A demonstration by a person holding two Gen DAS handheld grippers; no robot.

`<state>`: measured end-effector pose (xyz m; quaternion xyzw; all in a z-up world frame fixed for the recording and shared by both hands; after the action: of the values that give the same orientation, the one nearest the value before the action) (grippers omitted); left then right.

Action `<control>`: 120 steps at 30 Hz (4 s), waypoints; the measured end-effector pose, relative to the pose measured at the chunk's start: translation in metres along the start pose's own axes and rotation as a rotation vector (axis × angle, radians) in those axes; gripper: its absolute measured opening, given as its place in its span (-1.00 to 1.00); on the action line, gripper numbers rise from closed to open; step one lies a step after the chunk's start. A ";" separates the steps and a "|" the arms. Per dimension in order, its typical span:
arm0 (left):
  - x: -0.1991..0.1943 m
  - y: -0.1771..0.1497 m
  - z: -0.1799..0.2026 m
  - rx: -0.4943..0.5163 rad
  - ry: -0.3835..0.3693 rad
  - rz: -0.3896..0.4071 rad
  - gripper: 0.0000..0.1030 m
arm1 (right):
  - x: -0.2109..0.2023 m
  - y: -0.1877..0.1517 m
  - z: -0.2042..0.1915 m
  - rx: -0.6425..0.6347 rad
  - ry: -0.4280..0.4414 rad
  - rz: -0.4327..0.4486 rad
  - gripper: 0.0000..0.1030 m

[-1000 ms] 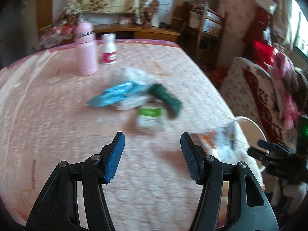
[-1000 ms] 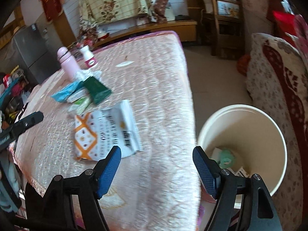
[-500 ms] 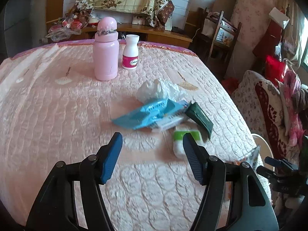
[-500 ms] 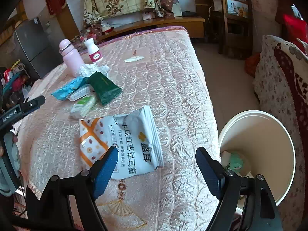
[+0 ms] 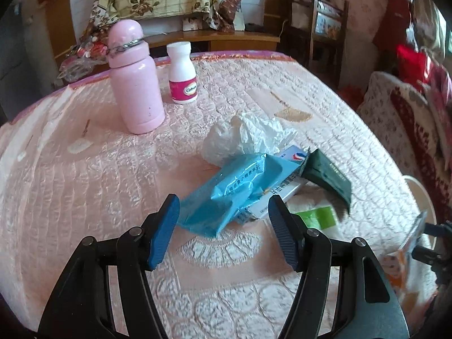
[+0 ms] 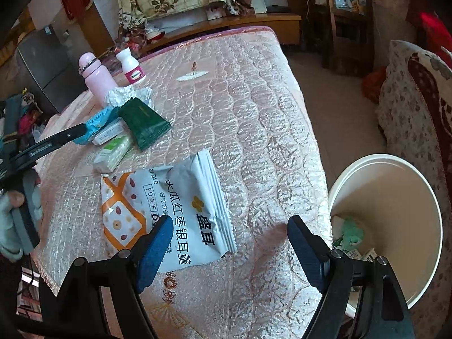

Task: Collect trash
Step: 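Grasp the blue wet-wipe pack with the left tool while the right tool grasps the tissue pack, then carry the wipe pack and tissue pack over the white bucket and release both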

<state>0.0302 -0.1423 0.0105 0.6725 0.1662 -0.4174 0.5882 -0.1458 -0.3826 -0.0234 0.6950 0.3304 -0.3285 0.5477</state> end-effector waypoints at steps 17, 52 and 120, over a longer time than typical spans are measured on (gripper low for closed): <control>-0.056 -0.064 -0.006 0.018 -0.092 -0.101 -0.55 | 0.016 0.053 -0.024 -0.059 0.039 0.060 0.01; -0.046 -0.095 0.001 0.007 -0.031 -0.178 0.09 | 0.024 0.067 -0.119 -0.115 0.152 -0.008 0.41; -0.119 -0.071 0.286 0.222 -0.343 -0.022 0.03 | -0.110 -0.055 0.129 0.170 -0.162 0.143 -0.07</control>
<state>-0.1964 -0.3583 0.0662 0.6504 0.0238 -0.5478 0.5256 -0.2650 -0.5093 0.0130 0.7318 0.2058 -0.3707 0.5336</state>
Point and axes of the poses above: each gripper's, at about its wrist camera, not at the fingertips, and x roughly the way its jaws point, z to its right, y to its top, the point moved 5 cm from there along x, roughly the way its jaws point, and after that the axes turned 4 degrees about -x, right-handed, at the moved point
